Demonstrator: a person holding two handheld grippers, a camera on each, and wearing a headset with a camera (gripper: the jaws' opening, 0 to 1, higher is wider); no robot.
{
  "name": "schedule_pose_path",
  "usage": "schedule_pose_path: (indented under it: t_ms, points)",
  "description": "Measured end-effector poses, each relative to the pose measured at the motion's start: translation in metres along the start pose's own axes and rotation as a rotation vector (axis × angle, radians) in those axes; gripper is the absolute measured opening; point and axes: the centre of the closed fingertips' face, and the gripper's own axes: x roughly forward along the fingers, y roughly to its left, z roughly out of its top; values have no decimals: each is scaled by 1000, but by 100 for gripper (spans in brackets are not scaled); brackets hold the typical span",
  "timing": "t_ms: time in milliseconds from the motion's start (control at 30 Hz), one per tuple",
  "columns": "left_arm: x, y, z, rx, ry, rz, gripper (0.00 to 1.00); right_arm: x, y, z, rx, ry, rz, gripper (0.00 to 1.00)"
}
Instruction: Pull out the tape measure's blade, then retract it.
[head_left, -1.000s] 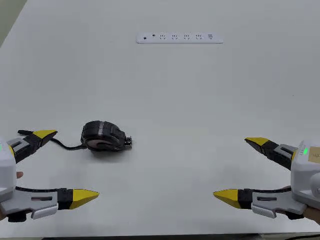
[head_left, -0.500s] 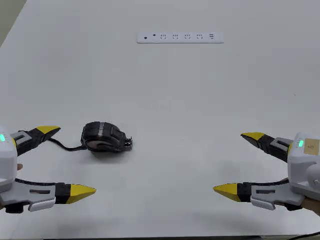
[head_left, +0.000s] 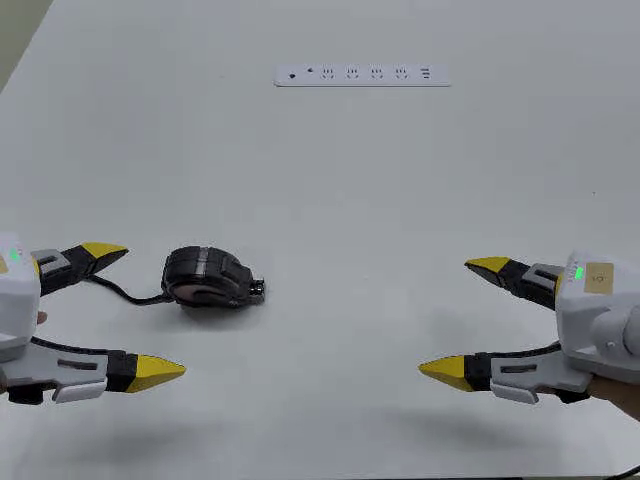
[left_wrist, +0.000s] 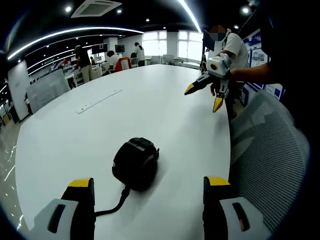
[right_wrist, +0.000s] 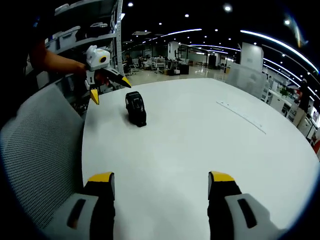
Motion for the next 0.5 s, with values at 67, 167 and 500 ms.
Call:
schedule_pose_path:
  t_ms: [67,167,500]
  points:
    - [1,2,0,6,10,-8,85,3,-1,1,-8,-1,7,76]
    - [3,4,-1,11,17,-17,84,5,-4,2,-15,-1,13,75]
    - [14,13,-2,62,59,-59,76,17,-6,7,-68,2,51,68]
